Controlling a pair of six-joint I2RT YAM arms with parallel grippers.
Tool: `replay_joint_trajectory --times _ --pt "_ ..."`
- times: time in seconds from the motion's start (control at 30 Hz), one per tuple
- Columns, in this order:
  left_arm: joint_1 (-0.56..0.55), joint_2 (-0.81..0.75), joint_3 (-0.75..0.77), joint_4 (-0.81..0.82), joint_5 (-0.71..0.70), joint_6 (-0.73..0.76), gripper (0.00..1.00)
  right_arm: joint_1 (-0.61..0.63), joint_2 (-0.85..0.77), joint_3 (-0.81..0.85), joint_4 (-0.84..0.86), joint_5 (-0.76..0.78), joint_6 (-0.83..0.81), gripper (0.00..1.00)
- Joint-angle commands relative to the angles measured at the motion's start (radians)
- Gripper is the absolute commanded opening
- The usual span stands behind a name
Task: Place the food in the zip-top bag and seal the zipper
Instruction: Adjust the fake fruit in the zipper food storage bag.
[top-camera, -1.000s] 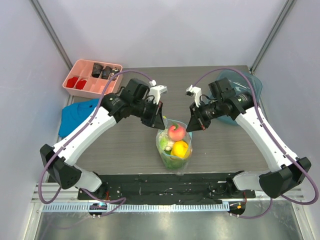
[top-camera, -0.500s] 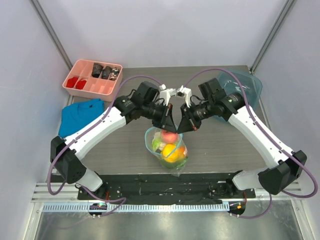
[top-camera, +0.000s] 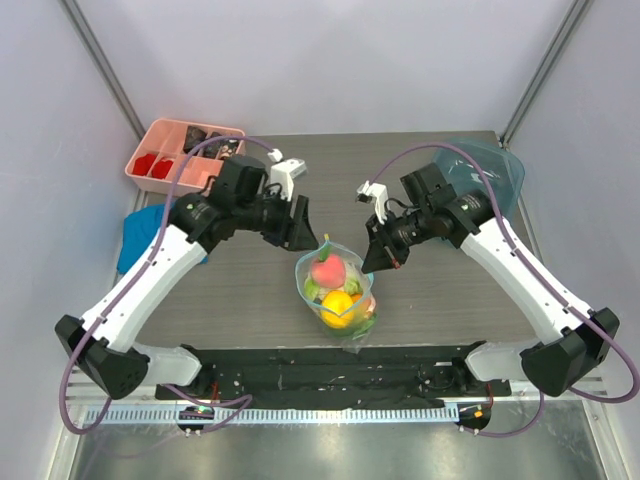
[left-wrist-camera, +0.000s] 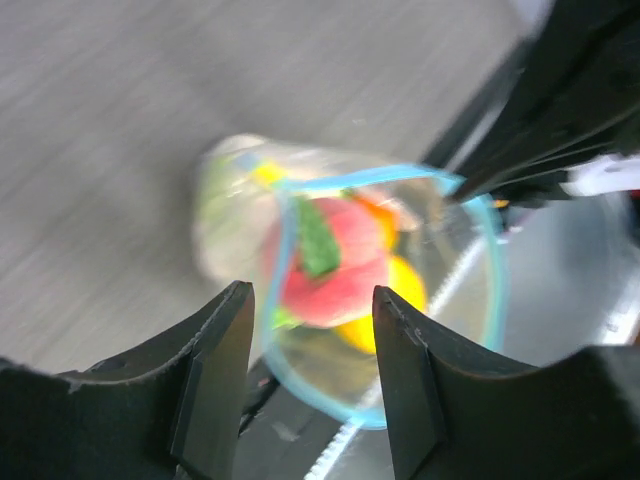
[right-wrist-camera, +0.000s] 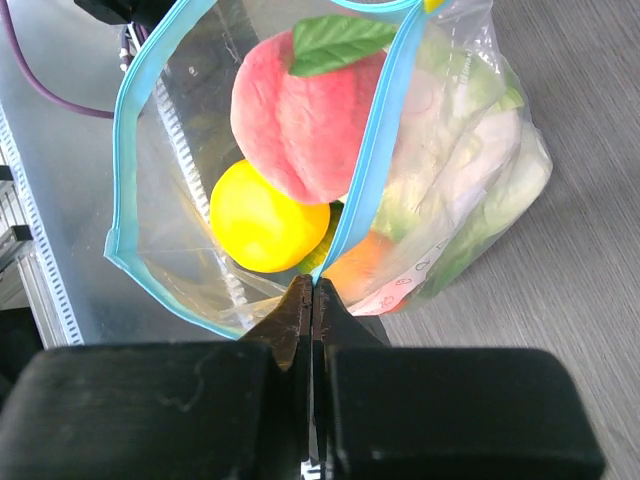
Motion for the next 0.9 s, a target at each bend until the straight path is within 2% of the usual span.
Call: replay_joint_trajectory --times 0.0,0.1,0.23,0.4,0.6,0.87 --pt "0.059 0.012 0.016 -0.206 -0.111 0.171 0.55 -0.006 -0.040 0.006 -0.008 0.014 -0.021 0.01" --pt "0.070 0.031 0.016 -0.271 -0.052 0.210 0.58 -0.006 -0.045 0.008 -0.009 0.019 -0.023 0.01" --pt "0.070 0.023 0.004 -0.239 0.019 0.184 0.63 -0.009 -0.043 0.006 -0.011 0.019 -0.023 0.01" --pt "0.070 0.020 -0.004 -0.205 0.093 0.144 0.63 -0.009 -0.035 0.019 -0.009 0.016 -0.023 0.01" --pt "0.065 0.013 -0.025 -0.164 0.108 0.112 0.57 -0.007 -0.032 0.022 -0.020 0.019 -0.032 0.01" --pt "0.059 0.025 -0.030 -0.119 0.146 0.044 0.57 -0.007 -0.040 0.019 -0.017 0.014 -0.027 0.01"
